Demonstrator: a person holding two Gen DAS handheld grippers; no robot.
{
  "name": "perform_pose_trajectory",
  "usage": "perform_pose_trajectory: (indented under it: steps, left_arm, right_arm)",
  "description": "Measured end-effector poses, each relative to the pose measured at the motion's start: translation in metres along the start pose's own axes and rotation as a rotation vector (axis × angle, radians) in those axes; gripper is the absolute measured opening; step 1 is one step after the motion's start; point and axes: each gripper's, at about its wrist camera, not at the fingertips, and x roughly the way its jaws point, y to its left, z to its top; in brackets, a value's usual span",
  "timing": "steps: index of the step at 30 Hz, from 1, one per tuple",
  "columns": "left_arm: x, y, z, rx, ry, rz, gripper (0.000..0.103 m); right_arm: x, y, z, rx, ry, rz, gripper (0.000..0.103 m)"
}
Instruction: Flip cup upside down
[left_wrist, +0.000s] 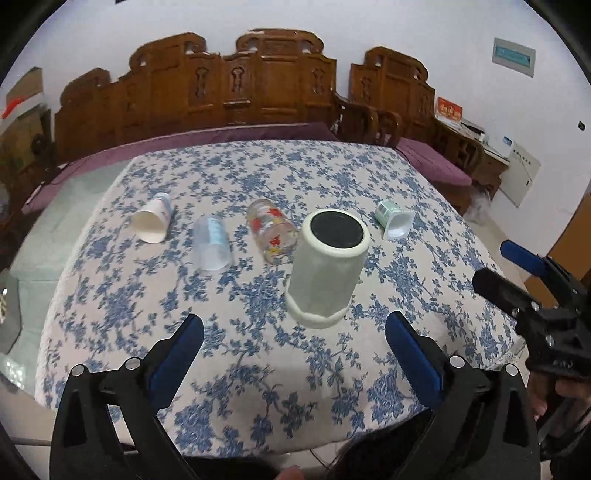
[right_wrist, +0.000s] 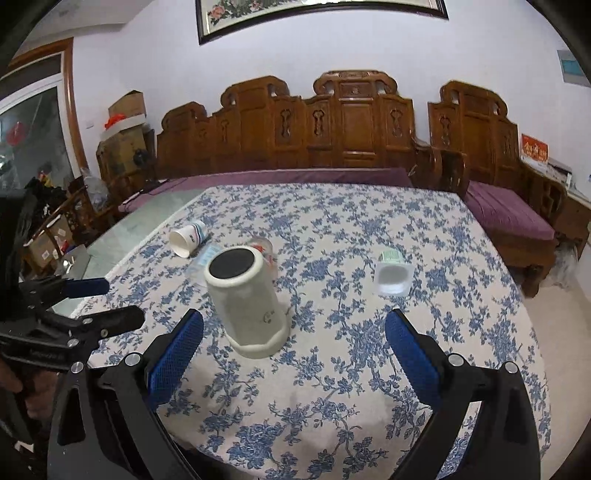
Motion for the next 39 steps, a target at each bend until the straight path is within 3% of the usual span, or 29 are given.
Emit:
perform_pose_trajectory:
  steps: [15, 39]
  left_arm:
    - [-0.114, 0.016, -0.018, -0.001, -0.269, 0.118, 0.095]
    - [-0.145, 0.008, -0.042, -0.002, -0.338, 0.131, 0.095]
  right_arm:
    - [-0.097, 0.042, 0.001, 0.047, -0.228, -0.046, 0.1]
    - [-0.124, 0.057, -0.013, 0.047, -0.248, -0.064, 0.1]
